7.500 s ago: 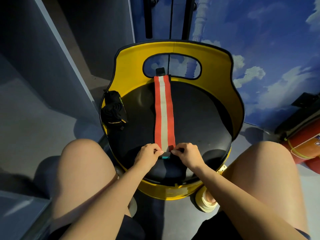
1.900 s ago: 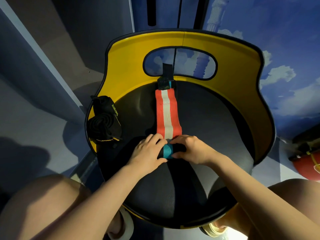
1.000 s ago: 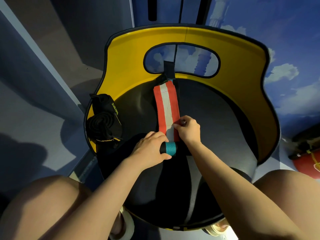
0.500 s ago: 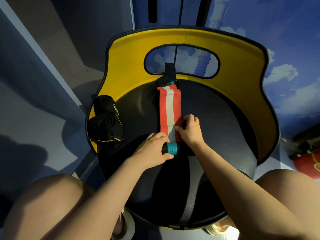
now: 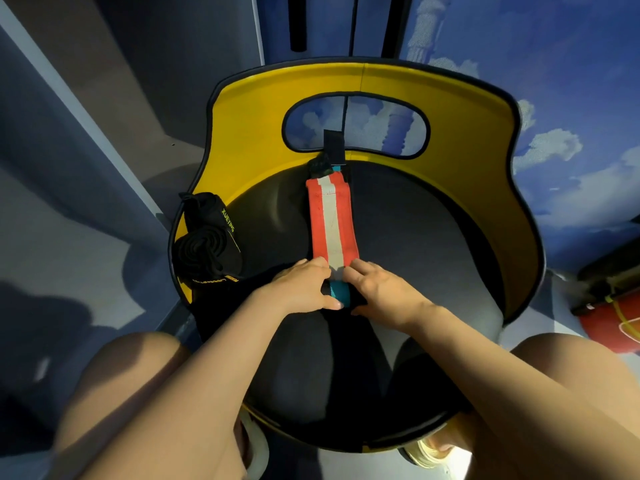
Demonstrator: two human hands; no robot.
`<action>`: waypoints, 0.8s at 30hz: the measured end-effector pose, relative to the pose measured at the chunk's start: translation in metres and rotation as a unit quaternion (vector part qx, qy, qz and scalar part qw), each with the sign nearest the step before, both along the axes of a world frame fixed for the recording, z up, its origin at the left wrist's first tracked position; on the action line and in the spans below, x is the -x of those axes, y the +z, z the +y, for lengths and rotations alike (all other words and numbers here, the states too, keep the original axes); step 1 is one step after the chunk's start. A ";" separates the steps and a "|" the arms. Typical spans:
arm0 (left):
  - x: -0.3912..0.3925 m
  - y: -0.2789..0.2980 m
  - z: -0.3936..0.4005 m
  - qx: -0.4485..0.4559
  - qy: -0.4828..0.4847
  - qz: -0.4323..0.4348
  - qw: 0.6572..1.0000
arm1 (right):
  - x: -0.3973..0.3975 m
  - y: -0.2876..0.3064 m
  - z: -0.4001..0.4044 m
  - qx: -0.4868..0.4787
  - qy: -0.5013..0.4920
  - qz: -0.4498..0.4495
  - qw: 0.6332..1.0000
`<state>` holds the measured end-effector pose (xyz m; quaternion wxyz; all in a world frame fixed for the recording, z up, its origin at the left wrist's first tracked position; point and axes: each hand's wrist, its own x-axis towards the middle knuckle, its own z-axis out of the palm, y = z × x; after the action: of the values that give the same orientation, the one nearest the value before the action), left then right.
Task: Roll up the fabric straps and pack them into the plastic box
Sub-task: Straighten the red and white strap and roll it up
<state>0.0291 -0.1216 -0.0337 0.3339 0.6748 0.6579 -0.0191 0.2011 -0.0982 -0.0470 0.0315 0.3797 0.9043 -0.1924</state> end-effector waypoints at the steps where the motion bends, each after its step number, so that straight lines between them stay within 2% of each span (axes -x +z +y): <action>1: 0.000 0.001 0.002 0.009 -0.006 -0.002 1.000 | 0.000 -0.002 0.001 0.010 -0.008 0.012 1.000; 4: -0.001 0.006 0.007 0.010 -0.071 0.041 0.997 | 0.000 -0.001 0.007 0.046 -0.031 0.048 0.997; 6: -0.003 0.013 0.011 -0.023 -0.112 0.085 0.990 | 0.000 0.001 0.012 0.069 -0.040 0.056 0.995; 12: -0.007 0.003 0.004 -0.140 -0.127 0.117 0.975 | 0.000 0.005 0.026 0.115 -0.068 0.056 0.990; 17: -0.013 -0.015 0.003 -0.217 -0.104 0.124 0.963 | 0.001 0.007 0.042 0.197 -0.095 0.034 0.975; 21: -0.007 -0.019 0.005 -0.196 -0.066 0.090 0.974 | 0.003 0.009 0.046 0.221 -0.104 0.042 0.969; 24: -0.001 -0.016 0.013 -0.130 -0.016 0.008 0.991 | 0.003 0.010 0.045 0.153 -0.114 0.052 0.980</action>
<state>0.0306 -0.1082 -0.0497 0.2375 0.7226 0.6468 0.0560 0.1977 -0.0530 -0.0372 0.0200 0.4608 0.8150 -0.3507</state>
